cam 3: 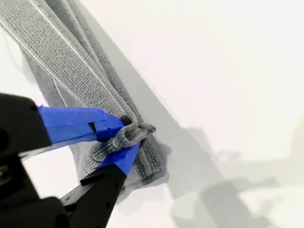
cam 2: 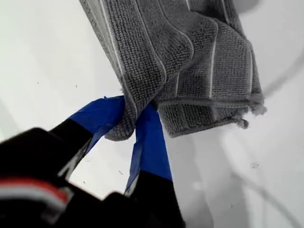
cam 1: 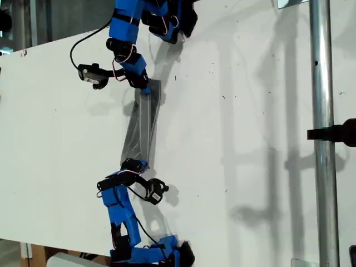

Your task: Grasp corners of a towel and fold twice.

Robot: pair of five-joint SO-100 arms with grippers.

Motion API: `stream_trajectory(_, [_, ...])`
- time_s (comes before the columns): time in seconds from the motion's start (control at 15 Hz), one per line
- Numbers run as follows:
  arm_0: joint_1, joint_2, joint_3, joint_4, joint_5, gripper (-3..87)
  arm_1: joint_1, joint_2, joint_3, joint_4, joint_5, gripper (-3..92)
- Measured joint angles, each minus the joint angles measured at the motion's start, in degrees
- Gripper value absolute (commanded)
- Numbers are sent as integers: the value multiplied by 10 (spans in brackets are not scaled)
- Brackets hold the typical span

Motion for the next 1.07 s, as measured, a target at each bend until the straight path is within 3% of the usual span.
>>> stream_trajectory(0.27, [-32,-104,-66,-3,1,-27,18,2,56,-39,2,-3])
stream_trajectory(0.6, [-62,-149,-152,40,11,-26,41,-28,69,-55,2,-3])
stream_trajectory(0.67, [-62,-145,-153,50,13,-26,42,-27,68,-51,2,29])
stream_trajectory(0.73, [-62,-135,-153,64,13,-7,44,-19,62,-35,2,211])
stream_trajectory(0.8, [-65,-122,-150,90,12,121,45,4,54,16,1,316])
stream_trajectory(1.07, [-71,17,-112,170,16,172,34,253,35,154,46,290])
